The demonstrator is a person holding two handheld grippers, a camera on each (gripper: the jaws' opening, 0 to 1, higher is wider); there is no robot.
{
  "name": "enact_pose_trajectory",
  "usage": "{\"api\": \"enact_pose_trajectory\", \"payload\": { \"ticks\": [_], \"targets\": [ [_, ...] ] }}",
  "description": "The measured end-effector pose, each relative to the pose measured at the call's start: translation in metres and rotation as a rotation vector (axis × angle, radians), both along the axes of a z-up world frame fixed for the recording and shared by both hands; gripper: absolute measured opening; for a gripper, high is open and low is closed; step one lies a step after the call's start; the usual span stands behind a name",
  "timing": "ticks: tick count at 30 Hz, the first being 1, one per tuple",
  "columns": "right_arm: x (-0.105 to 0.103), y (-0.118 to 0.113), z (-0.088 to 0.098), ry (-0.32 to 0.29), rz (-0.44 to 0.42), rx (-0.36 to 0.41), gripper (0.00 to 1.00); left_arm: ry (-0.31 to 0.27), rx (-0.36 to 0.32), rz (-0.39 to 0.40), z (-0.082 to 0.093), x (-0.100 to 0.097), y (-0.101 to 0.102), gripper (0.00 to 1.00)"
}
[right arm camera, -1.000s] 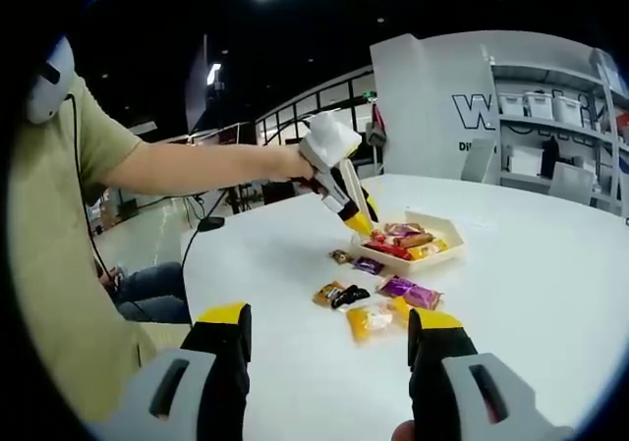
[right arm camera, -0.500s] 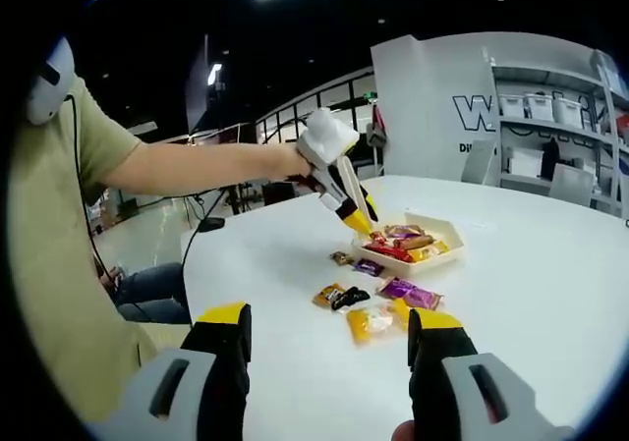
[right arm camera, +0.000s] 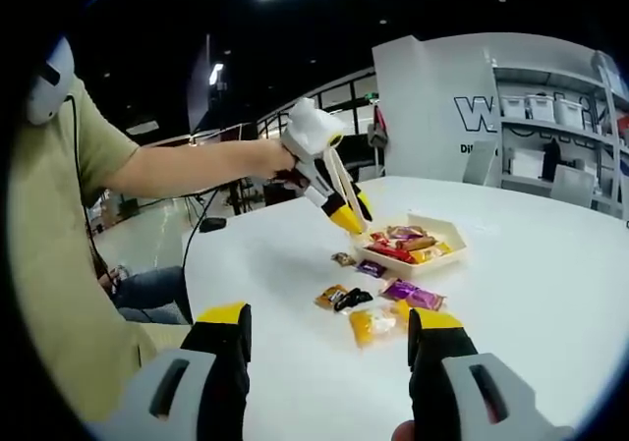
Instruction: Place the target food into the container with the food tongs after gripping and lifting it, then release it inside without dropping or visibly crushing the food.
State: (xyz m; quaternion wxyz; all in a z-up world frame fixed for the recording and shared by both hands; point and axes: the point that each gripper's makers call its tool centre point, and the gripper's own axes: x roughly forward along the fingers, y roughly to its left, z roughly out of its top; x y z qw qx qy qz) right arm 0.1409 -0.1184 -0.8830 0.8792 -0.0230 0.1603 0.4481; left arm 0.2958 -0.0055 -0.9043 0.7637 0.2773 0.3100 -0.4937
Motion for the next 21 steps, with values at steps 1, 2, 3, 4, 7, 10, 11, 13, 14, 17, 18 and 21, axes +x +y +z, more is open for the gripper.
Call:
{"api": "enact_pose_trajectory", "payload": {
  "ticks": [1, 2, 3, 4, 7, 10, 11, 13, 14, 17, 18, 21],
  "targets": [
    [0.0, 0.0, 0.0, 0.0, 0.001, -0.001, 0.63, 0.0, -0.003, -0.005, 0.0, -0.002, -0.002, 0.23],
    [0.0, 0.0, 0.0, 0.0, 0.002, -0.002, 0.63, 0.001, -0.007, -0.008, 0.001, -0.004, -0.003, 0.23],
    [0.0, 0.0, -0.001, 0.001, 0.002, -0.002, 0.63, 0.003, -0.011, -0.009, 0.001, -0.006, -0.004, 0.23],
    [0.0, 0.0, -0.001, 0.001, 0.002, -0.001, 0.63, 0.004, -0.014, -0.011, 0.001, -0.008, -0.006, 0.23],
    [0.0, -0.001, -0.001, 0.001, 0.0, -0.001, 0.63, 0.013, -0.022, -0.01, 0.0, -0.013, -0.012, 0.23],
    [0.0, -0.001, -0.001, 0.0, -0.001, 0.001, 0.63, 0.026, -0.037, -0.001, 0.0, -0.017, -0.018, 0.23],
    [0.0, -0.001, -0.001, 0.001, -0.001, 0.001, 0.63, 0.025, -0.04, -0.003, 0.0, -0.018, -0.02, 0.23],
    [-0.001, -0.001, -0.002, 0.003, -0.002, 0.002, 0.63, 0.034, -0.055, -0.003, 0.0, -0.023, -0.027, 0.23],
    [-0.001, -0.001, -0.002, 0.003, -0.002, 0.002, 0.63, 0.037, -0.06, -0.006, -0.001, -0.026, -0.03, 0.23],
    [-0.001, -0.001, -0.003, 0.004, -0.001, 0.001, 0.63, 0.047, -0.067, -0.011, -0.005, -0.033, -0.04, 0.23],
    [0.0, -0.001, -0.003, 0.004, -0.002, 0.003, 0.63, 0.052, -0.072, -0.008, -0.006, -0.035, -0.043, 0.23],
    [-0.001, -0.001, -0.003, 0.005, -0.002, 0.002, 0.63, 0.061, -0.081, 0.003, -0.009, -0.035, -0.05, 0.23]
  ]
}}
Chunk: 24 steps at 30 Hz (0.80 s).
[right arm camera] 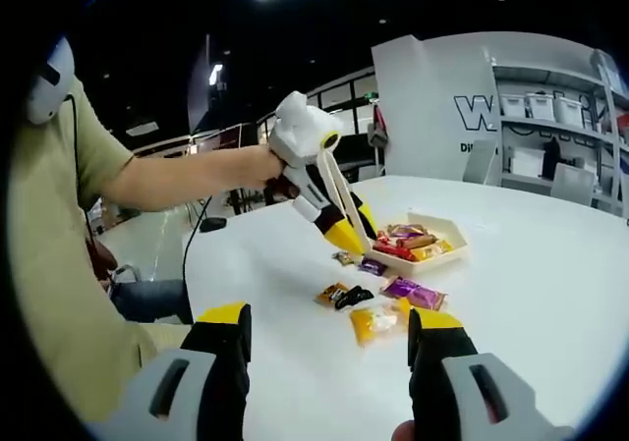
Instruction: Place the target food into the container with the food tongs after gripping and lifting it, then release it inside without dropping or visibly crushing the food.
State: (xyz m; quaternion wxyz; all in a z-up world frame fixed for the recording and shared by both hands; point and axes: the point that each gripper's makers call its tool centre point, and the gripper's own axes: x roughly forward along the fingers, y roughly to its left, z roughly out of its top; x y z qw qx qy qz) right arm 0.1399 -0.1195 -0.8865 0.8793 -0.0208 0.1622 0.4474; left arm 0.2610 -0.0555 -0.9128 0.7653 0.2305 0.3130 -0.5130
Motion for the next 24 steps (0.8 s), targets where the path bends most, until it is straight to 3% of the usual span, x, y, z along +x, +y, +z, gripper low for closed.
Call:
{"api": "enact_pose_trajectory", "payload": {
  "ticks": [5, 8, 12, 24],
  "targets": [
    [0.0, -0.002, -0.001, 0.003, -0.003, 0.002, 0.63, 0.033, -0.023, 0.031, -0.004, -0.005, -0.011, 0.22],
    [-0.001, -0.002, -0.002, 0.004, -0.006, 0.003, 0.63, 0.062, -0.013, 0.087, -0.01, -0.008, -0.015, 0.22],
    [0.0, -0.003, -0.002, 0.005, -0.006, 0.003, 0.63, 0.139, -0.054, 0.156, -0.013, -0.013, -0.022, 0.23],
    [-0.002, -0.003, -0.004, 0.009, -0.006, 0.005, 0.63, 0.219, -0.093, 0.25, -0.026, -0.021, -0.042, 0.23]
  ]
}}
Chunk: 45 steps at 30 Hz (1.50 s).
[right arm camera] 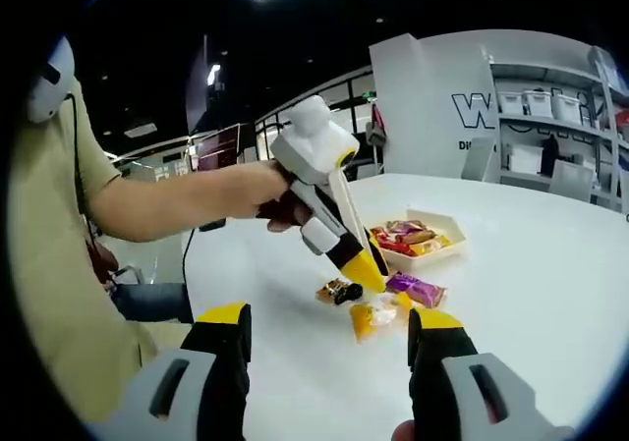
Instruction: Place the target food into the container with the food tongs after gripping and lifting it, then release it inside without dropping or visibly crushing the food.
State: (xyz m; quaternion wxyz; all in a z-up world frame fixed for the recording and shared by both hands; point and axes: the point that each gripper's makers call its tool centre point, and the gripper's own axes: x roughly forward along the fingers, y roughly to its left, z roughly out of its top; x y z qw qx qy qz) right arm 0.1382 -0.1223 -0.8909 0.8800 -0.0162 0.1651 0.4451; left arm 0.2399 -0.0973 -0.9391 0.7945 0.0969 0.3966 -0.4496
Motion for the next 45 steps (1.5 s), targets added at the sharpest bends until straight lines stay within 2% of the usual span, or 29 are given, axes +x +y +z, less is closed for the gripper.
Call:
{"api": "enact_pose_trajectory", "payload": {
  "ticks": [2, 15, 24, 31, 45],
  "targets": [
    [0.0, 0.0, 0.0, 0.0, -0.001, 0.0, 0.63, -0.009, 0.021, 0.01, -0.003, 0.001, 0.0, 0.23],
    [-0.002, -0.002, -0.004, 0.006, -0.004, 0.005, 0.63, 0.03, 0.007, 0.081, -0.008, -0.004, -0.007, 0.23],
    [-0.003, -0.002, -0.003, 0.006, -0.005, 0.006, 0.63, 0.002, 0.036, 0.128, -0.007, -0.002, -0.005, 0.23],
    [-0.002, -0.002, 0.0, 0.001, -0.003, 0.007, 0.63, -0.015, 0.04, 0.137, -0.003, -0.004, -0.009, 0.23],
    [-0.001, -0.002, 0.004, -0.006, 0.0, 0.009, 0.63, -0.035, 0.09, 0.139, -0.011, -0.008, -0.011, 0.23]
  ]
}}
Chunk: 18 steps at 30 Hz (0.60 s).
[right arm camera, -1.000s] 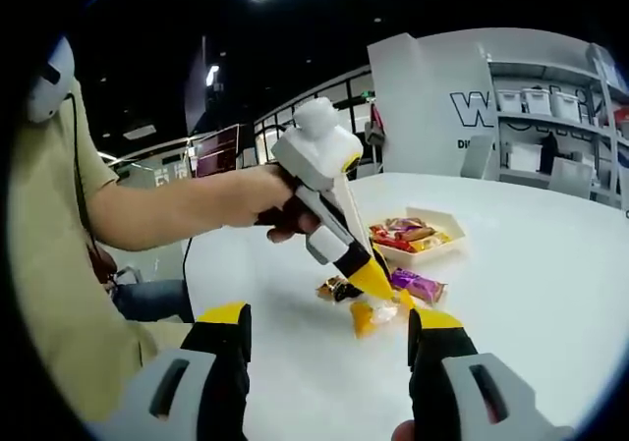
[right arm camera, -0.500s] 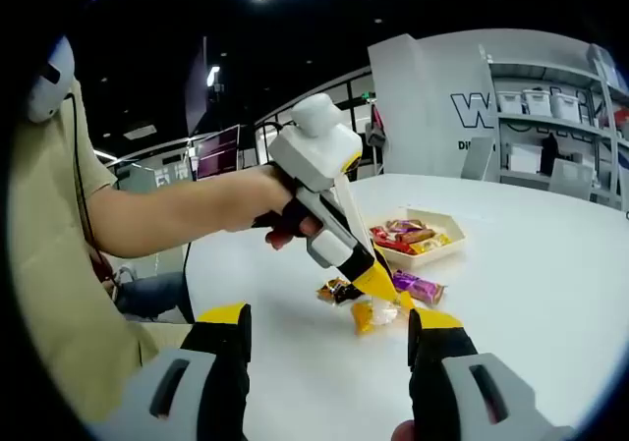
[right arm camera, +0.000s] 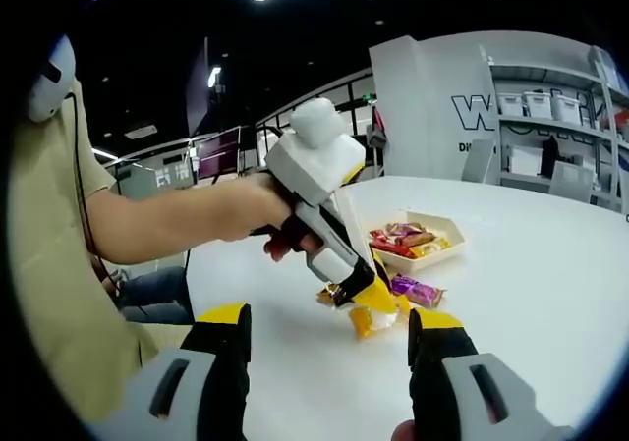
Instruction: Place the target food into the container with the food tongs after gripping and lifting it, then release it inside without dropping or visibly crushing the food.
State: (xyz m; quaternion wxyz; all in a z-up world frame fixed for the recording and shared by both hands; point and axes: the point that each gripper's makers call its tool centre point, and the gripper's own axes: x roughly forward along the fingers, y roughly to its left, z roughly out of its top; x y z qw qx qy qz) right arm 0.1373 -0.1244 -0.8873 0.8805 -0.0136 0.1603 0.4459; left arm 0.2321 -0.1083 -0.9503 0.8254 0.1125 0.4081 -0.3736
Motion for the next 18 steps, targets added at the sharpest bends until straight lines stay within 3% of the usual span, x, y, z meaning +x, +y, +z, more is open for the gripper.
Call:
{"api": "enact_pose_trajectory", "payload": {
  "ticks": [18],
  "targets": [
    [-0.001, 0.0039, -0.0029, 0.006, 0.006, -0.006, 0.63, -0.004, -0.008, -0.05, -0.0031, -0.0022, -0.0021, 0.2]
  ]
}}
